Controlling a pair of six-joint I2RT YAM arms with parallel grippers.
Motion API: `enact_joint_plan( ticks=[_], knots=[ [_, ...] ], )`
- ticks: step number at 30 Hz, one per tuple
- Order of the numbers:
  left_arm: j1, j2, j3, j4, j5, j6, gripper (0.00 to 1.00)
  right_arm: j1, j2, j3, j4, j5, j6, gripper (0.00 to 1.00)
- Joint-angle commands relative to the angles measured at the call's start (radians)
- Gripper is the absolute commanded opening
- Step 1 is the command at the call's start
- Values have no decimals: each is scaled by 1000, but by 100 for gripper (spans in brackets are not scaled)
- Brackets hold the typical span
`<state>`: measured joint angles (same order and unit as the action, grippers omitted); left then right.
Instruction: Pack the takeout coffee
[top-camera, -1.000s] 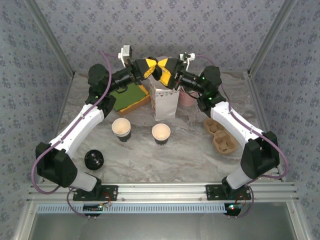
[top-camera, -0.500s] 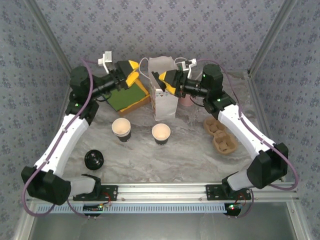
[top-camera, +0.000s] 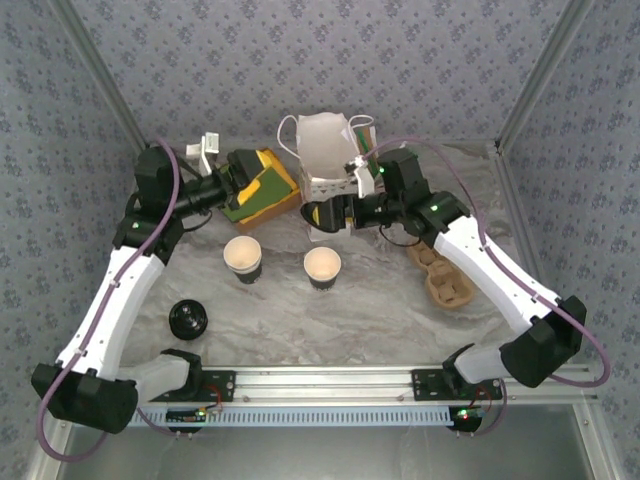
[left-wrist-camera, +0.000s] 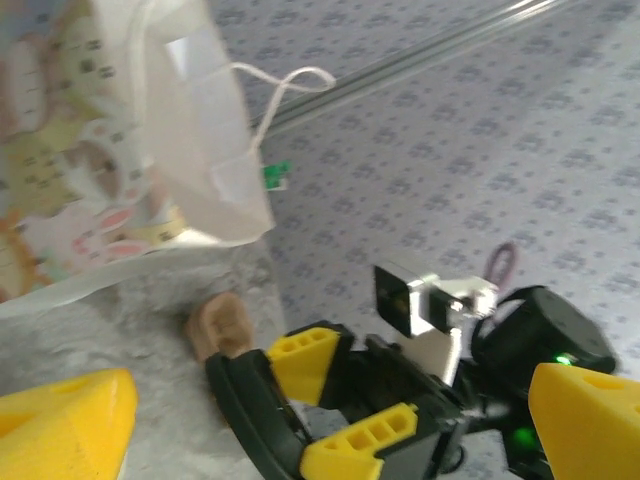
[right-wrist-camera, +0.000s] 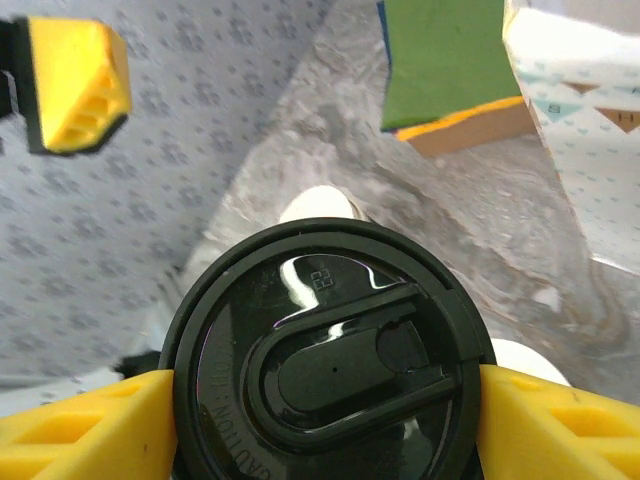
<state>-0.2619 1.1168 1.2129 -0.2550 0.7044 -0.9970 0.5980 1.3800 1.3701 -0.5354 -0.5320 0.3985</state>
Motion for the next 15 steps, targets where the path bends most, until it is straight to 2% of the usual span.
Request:
enact_joint_plan(
  ticks=[1,9,15],
  knots=[
    [-9,-55,-21,-194,-92,112,100,45,-24,-20,-87,155,-177,75],
    [-117,-135,-116,-324,-309,137,100,197,-4,-95,-34,449,-291,75],
    [-143,-178,-165,-371,-366,117,100,268,5,-155,17,606,-303,75]
  ],
)
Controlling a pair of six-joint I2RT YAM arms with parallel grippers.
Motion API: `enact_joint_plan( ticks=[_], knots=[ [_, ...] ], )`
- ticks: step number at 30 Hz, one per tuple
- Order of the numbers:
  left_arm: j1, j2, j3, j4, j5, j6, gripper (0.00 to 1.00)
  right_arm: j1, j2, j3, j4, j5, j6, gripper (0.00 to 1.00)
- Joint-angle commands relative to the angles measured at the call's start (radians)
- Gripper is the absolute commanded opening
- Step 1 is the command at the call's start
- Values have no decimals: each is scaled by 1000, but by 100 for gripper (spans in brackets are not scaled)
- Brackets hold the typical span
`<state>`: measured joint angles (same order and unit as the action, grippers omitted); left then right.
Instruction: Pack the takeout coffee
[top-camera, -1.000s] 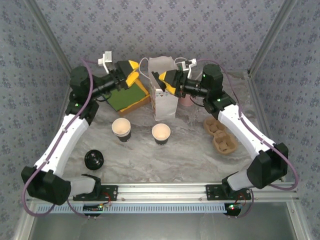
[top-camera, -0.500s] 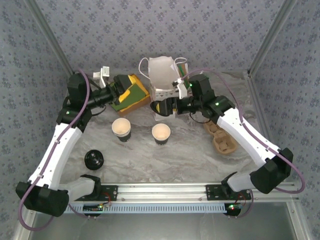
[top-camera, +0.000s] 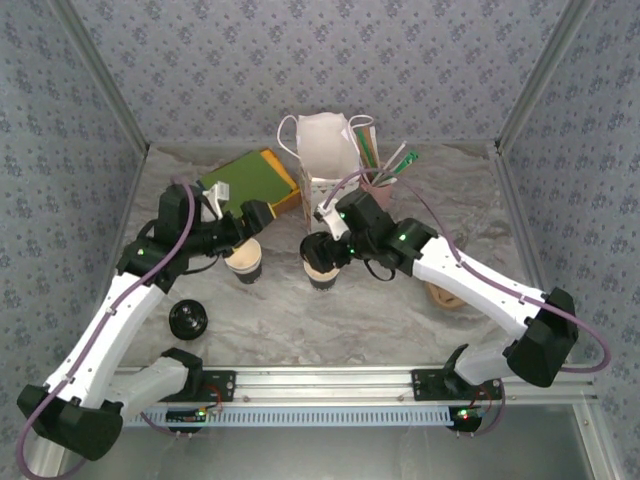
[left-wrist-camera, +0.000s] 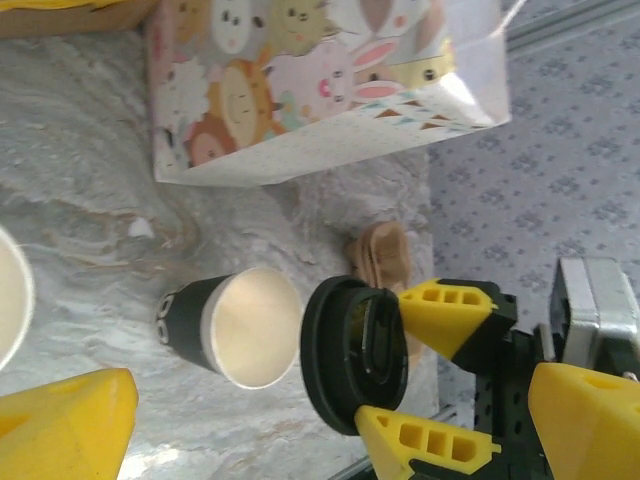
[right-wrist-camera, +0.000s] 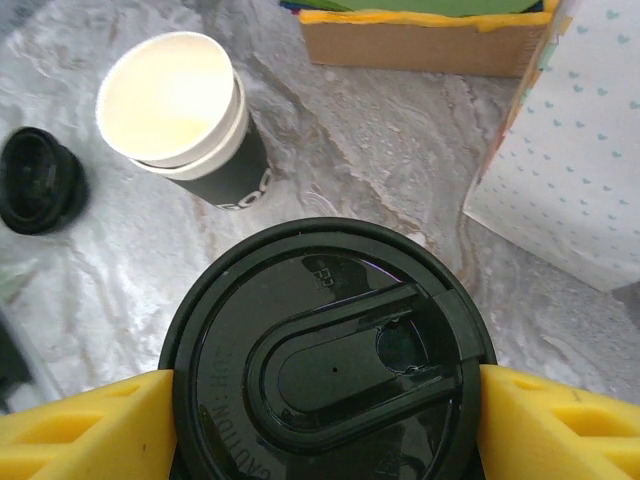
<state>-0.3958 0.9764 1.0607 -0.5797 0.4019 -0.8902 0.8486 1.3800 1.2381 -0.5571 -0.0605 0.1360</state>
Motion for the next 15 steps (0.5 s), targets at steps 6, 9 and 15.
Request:
enact_joint_plan(
  ticks=[6,9,15],
  knots=[
    [-30,-61,-37,-41,-81,-10,100,40,7,-109,117,196,0,75],
    [-56,-61,-35,-52,-114,-13,100,53,7,-133,148,215,7,75],
    [-95,-48,-40,-62,-144,-26,100,67,11,-174,200,207,35,75]
  ],
)
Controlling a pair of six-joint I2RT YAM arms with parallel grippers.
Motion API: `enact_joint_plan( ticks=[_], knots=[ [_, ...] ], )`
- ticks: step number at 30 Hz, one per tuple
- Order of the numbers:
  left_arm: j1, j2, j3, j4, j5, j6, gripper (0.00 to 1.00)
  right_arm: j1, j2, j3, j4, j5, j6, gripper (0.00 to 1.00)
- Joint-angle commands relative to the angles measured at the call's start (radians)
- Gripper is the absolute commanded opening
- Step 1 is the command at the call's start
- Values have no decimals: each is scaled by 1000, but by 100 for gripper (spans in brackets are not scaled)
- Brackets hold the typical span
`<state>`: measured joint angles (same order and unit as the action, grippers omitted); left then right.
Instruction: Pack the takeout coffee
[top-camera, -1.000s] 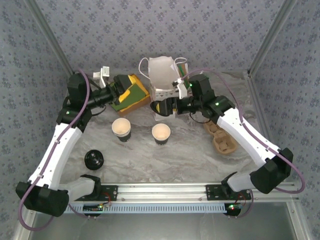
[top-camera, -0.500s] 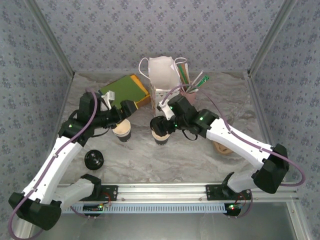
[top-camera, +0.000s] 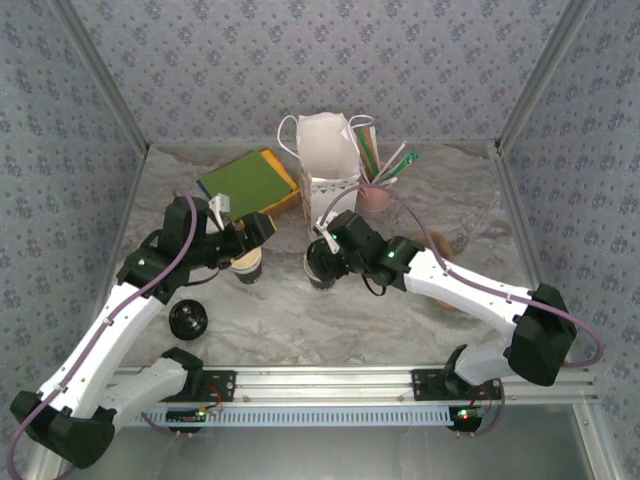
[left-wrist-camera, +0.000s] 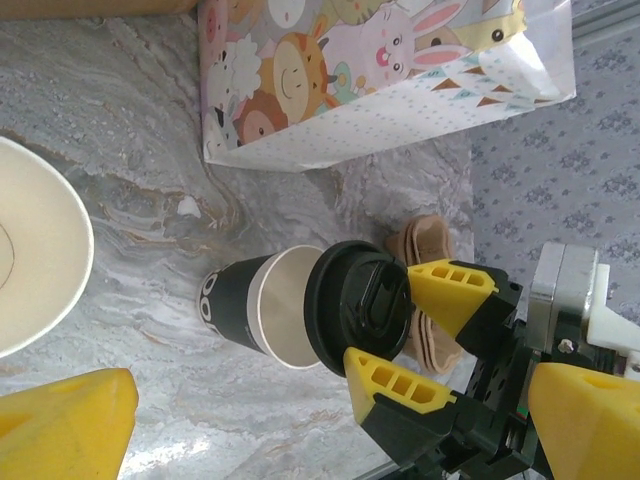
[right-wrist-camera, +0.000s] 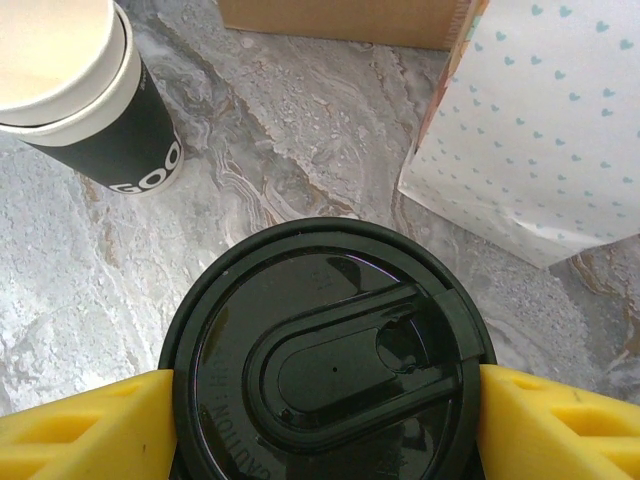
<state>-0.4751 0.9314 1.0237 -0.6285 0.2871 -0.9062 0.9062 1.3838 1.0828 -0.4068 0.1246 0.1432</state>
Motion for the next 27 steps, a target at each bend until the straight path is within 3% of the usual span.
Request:
enact_joint_plan(
  ticks=[1,27],
  knots=[
    [-22,0,-1,-13,-35,-11,100,12,10,-24,58,21,29,75],
    [-94,85,85,-45,-88,36,100,16,18,-106,133,-12,91,76]
  ],
)
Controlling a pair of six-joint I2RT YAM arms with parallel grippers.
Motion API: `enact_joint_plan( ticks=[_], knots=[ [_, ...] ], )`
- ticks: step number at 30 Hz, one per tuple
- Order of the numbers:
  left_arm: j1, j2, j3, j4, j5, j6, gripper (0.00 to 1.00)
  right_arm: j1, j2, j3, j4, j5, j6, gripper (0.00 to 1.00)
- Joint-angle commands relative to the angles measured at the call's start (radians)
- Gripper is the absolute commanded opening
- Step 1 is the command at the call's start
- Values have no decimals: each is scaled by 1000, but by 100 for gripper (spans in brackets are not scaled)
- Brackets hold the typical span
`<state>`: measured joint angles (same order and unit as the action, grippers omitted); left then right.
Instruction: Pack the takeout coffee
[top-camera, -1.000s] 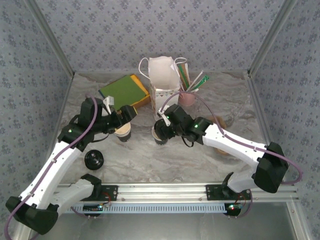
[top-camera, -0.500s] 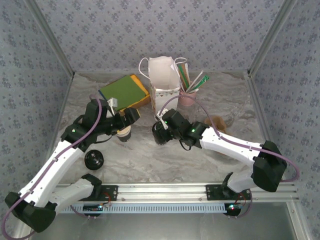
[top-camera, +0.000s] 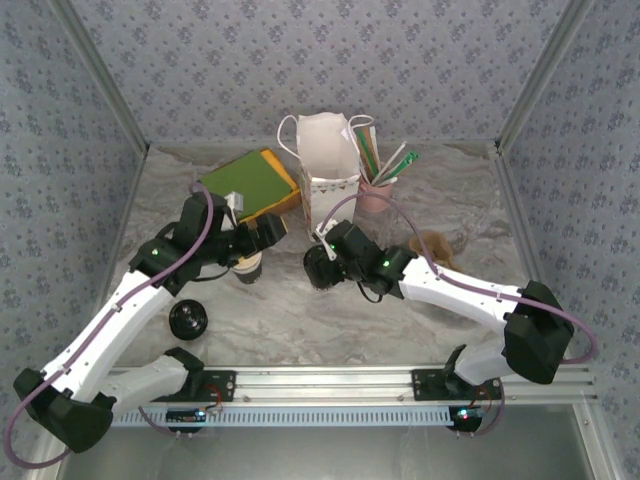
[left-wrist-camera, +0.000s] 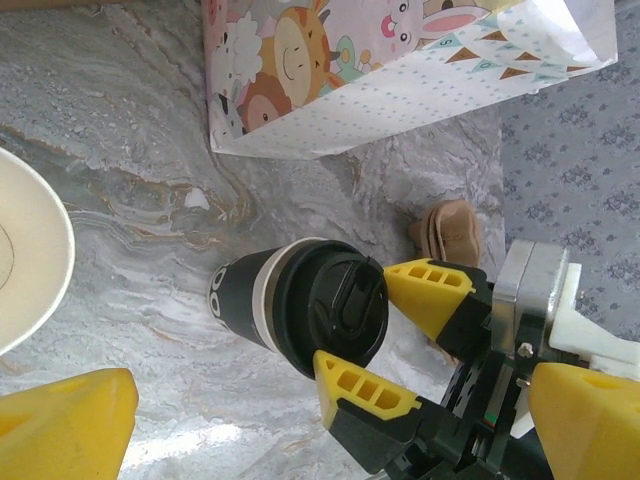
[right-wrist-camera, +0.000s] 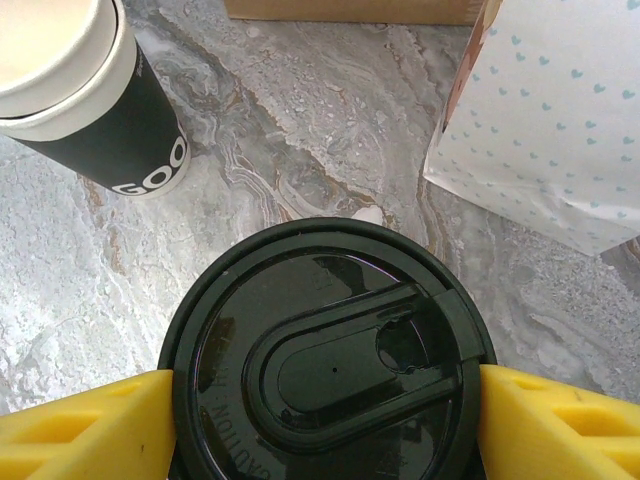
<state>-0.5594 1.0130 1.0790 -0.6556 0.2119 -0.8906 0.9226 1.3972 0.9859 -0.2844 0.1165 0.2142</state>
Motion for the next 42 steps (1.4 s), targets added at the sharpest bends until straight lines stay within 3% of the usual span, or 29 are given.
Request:
enact_joint_plan(
  ticks=[1,42],
  knots=[
    [-11,3,29,-17,-10,20,100,1,6,-11,11,-4,21,76],
    [-11,6,22,-17,-6,20,100,22,-1,-4,-28,44,-4,78]
  ],
)
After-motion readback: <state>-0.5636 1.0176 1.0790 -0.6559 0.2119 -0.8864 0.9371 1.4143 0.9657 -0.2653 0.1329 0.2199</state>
